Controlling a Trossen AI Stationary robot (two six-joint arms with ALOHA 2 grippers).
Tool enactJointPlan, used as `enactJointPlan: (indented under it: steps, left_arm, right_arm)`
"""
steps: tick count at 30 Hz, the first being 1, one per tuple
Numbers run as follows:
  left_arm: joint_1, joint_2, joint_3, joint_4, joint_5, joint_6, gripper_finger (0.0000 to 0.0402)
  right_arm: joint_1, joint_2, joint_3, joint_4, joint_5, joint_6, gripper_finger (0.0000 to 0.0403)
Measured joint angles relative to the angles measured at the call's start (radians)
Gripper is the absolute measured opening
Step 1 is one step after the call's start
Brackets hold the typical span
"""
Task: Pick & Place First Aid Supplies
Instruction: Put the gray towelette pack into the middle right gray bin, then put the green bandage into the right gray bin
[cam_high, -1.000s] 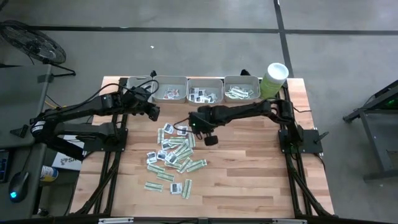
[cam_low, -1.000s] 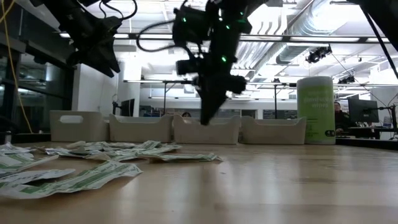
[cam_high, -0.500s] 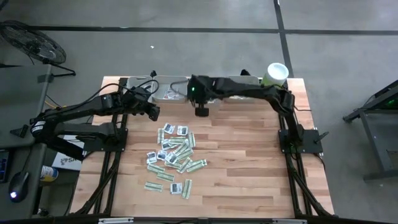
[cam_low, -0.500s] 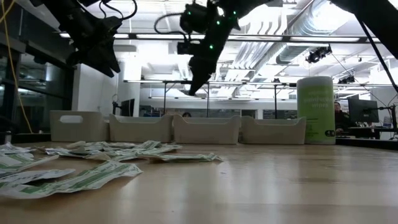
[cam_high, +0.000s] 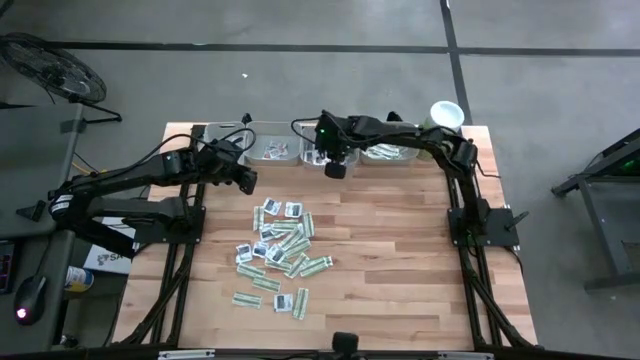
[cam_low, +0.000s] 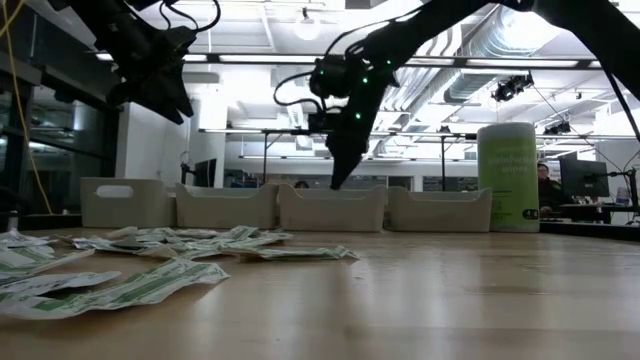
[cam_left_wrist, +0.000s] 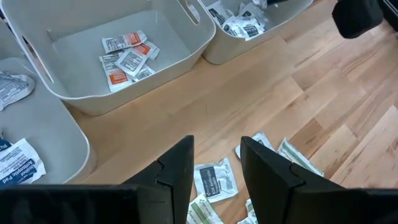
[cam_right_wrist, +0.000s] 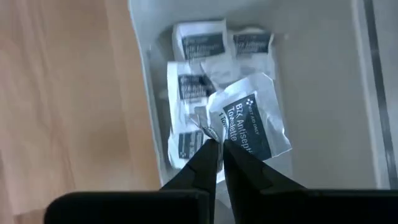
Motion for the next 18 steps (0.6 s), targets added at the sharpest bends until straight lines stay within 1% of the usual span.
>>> enactJointPlan:
  steps: [7, 12, 18]
  left_arm:
    - [0.0, 0.0, 0.0, 0.0, -0.001, 0.0, 0.0131]
    - [0.0, 0.0, 0.0, 0.0, -0.001, 0.0, 0.0131]
    - [0.0, 0.0, 0.0, -0.011, 0.001, 0.0, 0.0131]
  right_arm:
    - [-0.003, 0.0, -0.036, 0.006, 0.0, 0.0, 0.0047]
    - [-0.002, -0.003, -0.038, 0.003, -0.001, 0.046, 0.0082]
    - [0.005, -0.048, -0.037, -0.021, -0.09, 0.162, 0.0127]
